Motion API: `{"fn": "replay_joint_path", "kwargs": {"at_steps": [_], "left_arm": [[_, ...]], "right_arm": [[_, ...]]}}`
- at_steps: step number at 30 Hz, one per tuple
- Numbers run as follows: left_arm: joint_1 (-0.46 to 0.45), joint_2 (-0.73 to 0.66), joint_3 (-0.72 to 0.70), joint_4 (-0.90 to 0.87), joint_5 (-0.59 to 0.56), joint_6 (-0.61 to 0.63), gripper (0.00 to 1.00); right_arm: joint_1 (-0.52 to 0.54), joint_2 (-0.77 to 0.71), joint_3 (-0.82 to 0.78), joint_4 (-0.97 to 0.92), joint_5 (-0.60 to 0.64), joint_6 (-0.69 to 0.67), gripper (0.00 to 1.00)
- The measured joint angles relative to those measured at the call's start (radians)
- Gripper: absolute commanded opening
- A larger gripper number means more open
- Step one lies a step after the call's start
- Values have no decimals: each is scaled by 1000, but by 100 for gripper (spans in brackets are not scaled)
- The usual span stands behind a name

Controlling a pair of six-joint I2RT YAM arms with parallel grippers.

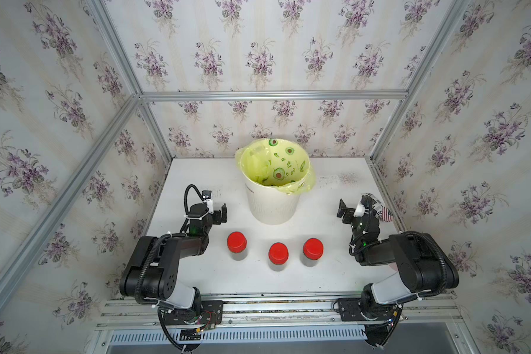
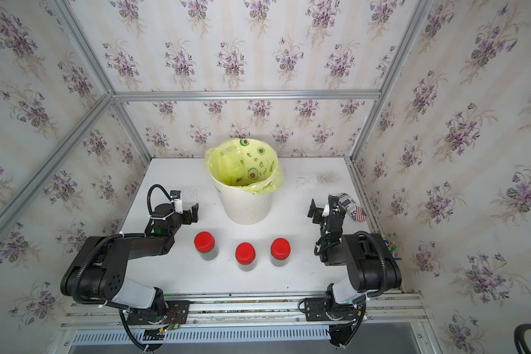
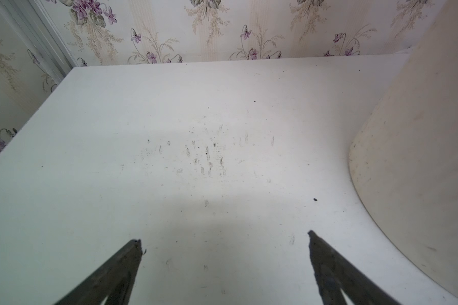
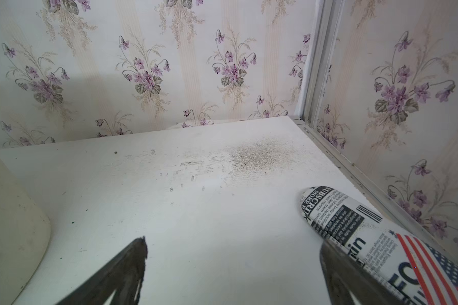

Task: Empty moldy tea leaves from jars
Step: Pick up the jar from the center of the board.

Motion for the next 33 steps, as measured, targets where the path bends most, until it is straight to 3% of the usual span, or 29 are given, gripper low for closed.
{"fn": "replay_joint_path", "kwargs": {"at_steps": [23,29,33], "left_arm": [[-2,0,0,-1,0,0,100],[-2,0,0,-3,0,0,99],[-9,-92,76,-176,-36,0,99]], "right_arm": [[0,0,0,0,0,0,100],[0,-3,-5,0,0,-3,93],[0,-120,73,-175,31,3,99]]}}
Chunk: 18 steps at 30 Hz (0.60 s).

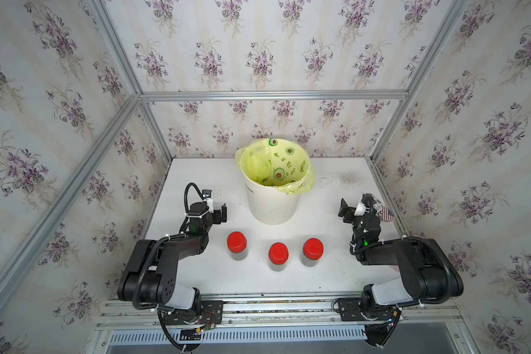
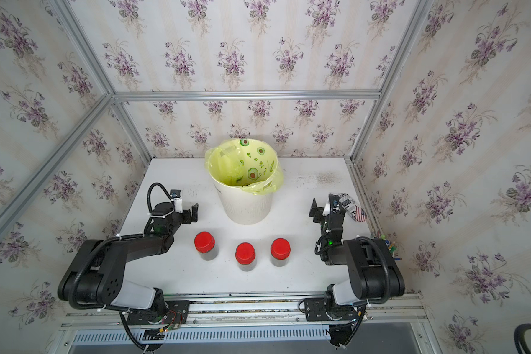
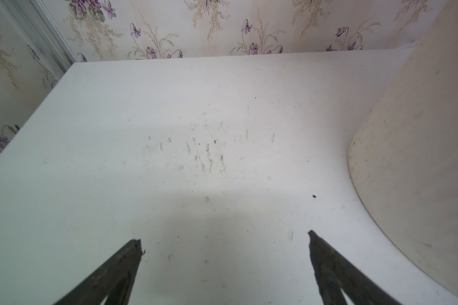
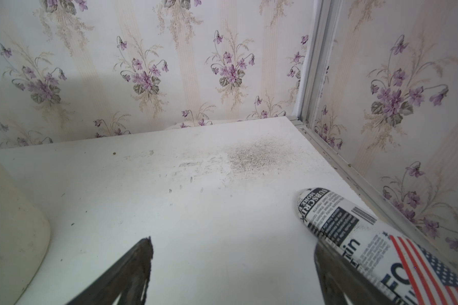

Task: Empty moldy tea leaves from jars
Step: Pick up the jar from the center of the board.

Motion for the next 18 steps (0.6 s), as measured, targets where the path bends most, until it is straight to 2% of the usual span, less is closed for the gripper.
{"fn": "replay_joint_path", "kwargs": {"at_steps": [3,8,14,18], "left_arm": [[-4,-98,113,-113,-63,-36,100],[14,-232,160,-231,-57,-151,99],[18,-401,177,-301,-34,-274,99],[17,-438,205,-346,-8,-318,99]], "right_arm": [[0,-144,131,-174,11,45,100],[0,-329,179,-326,-97,192,99],[23,-399,352,-692,-255,230,94],[126,-465,391,-922,-317,227,93]]}}
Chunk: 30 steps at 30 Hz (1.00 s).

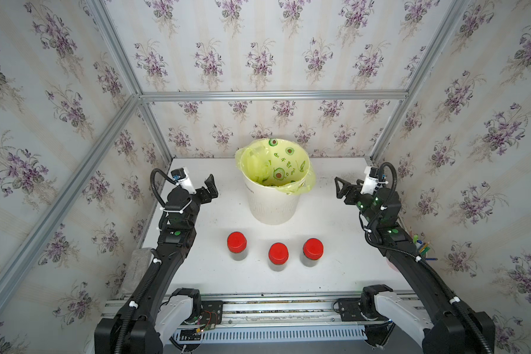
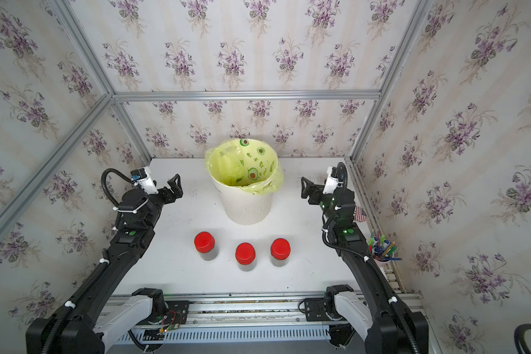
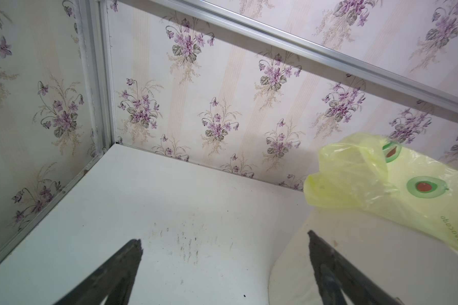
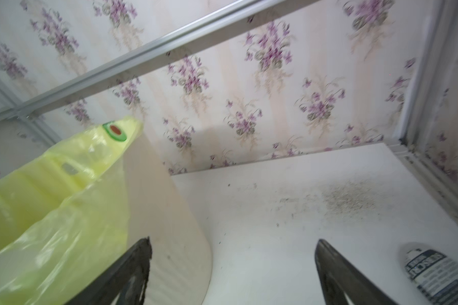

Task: Empty moldy tea leaves from jars
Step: Pick up the jar from the center of the board.

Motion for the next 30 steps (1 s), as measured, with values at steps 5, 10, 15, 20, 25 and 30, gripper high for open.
{"fn": "replay_joint_path", "kwargs": {"at_steps": [5,10,15,20,25,30], "left_arm": [[0,13,26,-50,50,-41,99],[0,35,62,-90,94,-56,99],[0,44,64,-107,111,-65,99],[0,52,65,-113,130,-74,99],[0,38,67,-136,140,-74,99],[0,36,67,-143,145,-74,99]], "right_arm": [[212,-56,27,-241,-7,-21,89],[450,-60,47,-404,18,-24,86],[608,-50,49,-479,50,3,84],[708,-19,56,-510,75,29,82],[764,14,66,-522,95,47,82],[826,78,82,-522,125,50,81]]}}
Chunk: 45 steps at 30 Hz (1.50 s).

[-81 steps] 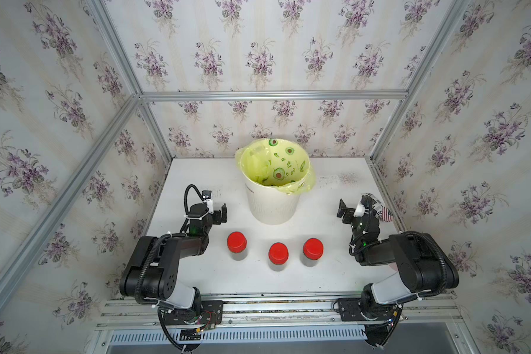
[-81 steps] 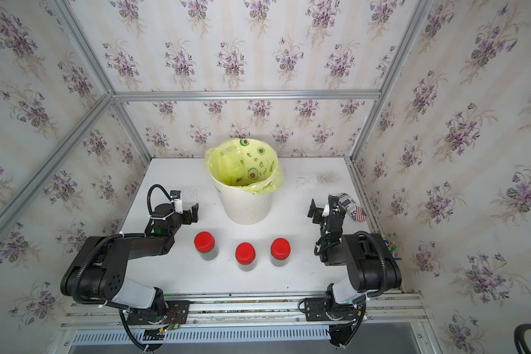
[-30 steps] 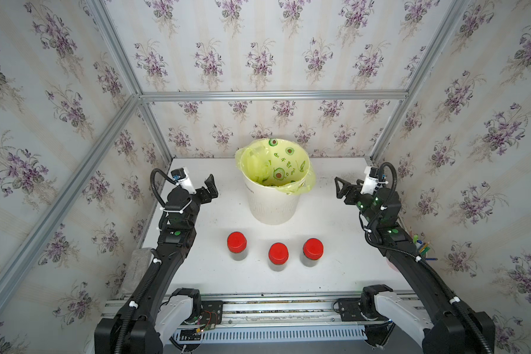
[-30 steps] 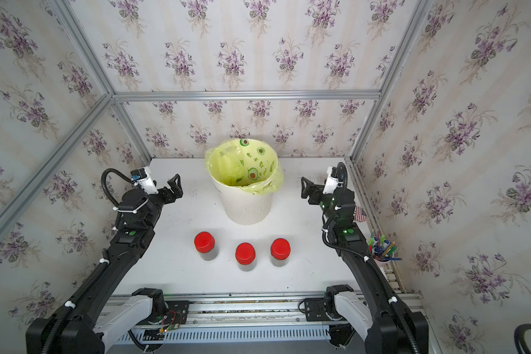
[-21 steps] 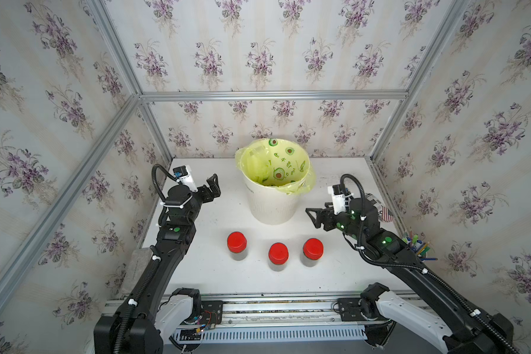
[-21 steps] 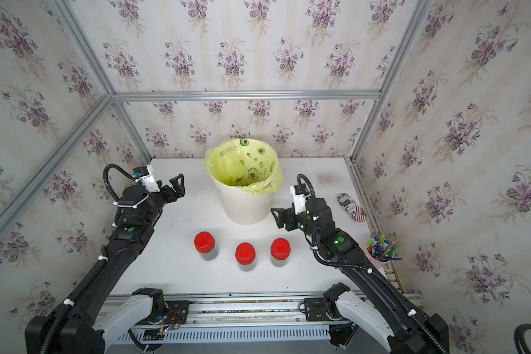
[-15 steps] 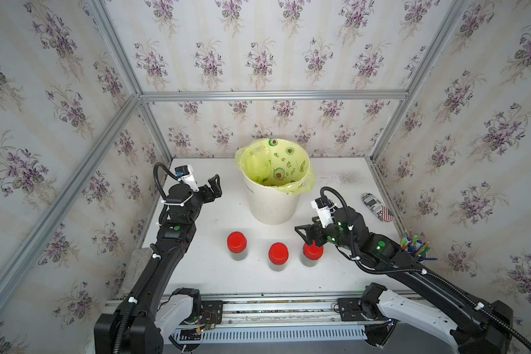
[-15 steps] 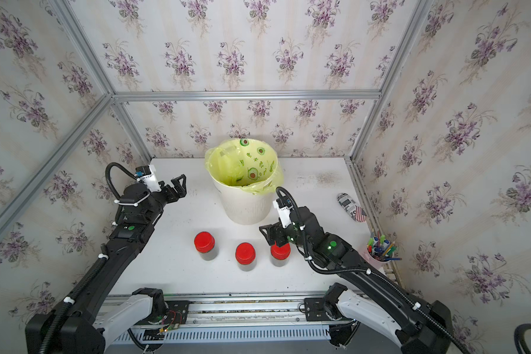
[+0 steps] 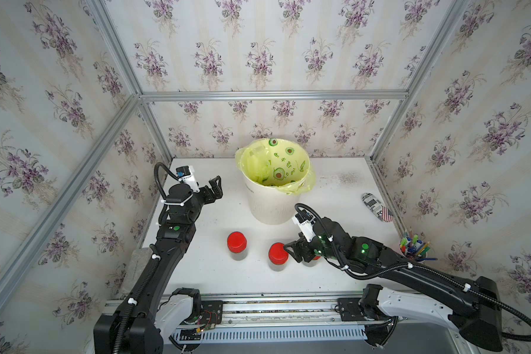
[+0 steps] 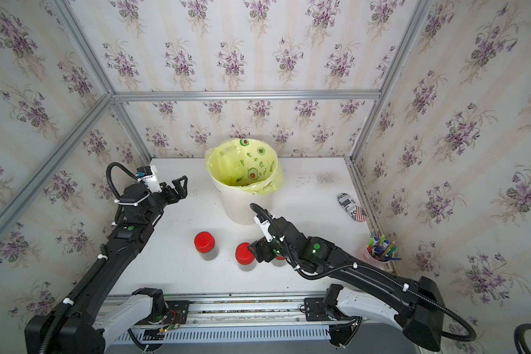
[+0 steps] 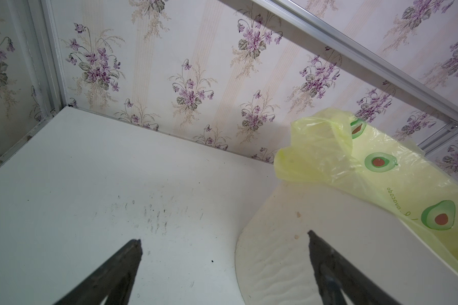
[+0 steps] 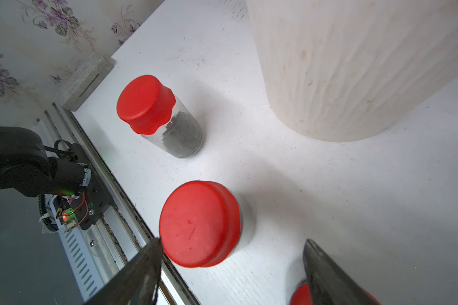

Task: Empty moldy tea leaves from jars
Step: Pick up the jar from the center of the board.

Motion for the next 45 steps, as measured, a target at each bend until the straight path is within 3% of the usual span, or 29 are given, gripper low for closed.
{"fn": "replay_joint_path", "kwargs": {"at_steps": [10,28,38,45], "left_arm": [[0,4,0,-7,9,-1,99],[0,-19,0,-8,19,-5,99],[0,-18,0,-8,19,-12,100],[0,-11,2,-7,31,-11,99]], "right_arm": [[73,93,13,28,27,25,82],[94,207,2,94,41,63,80],[97,251,5,123,56,61,70],[97,260,13,139,81,42,53]]}}
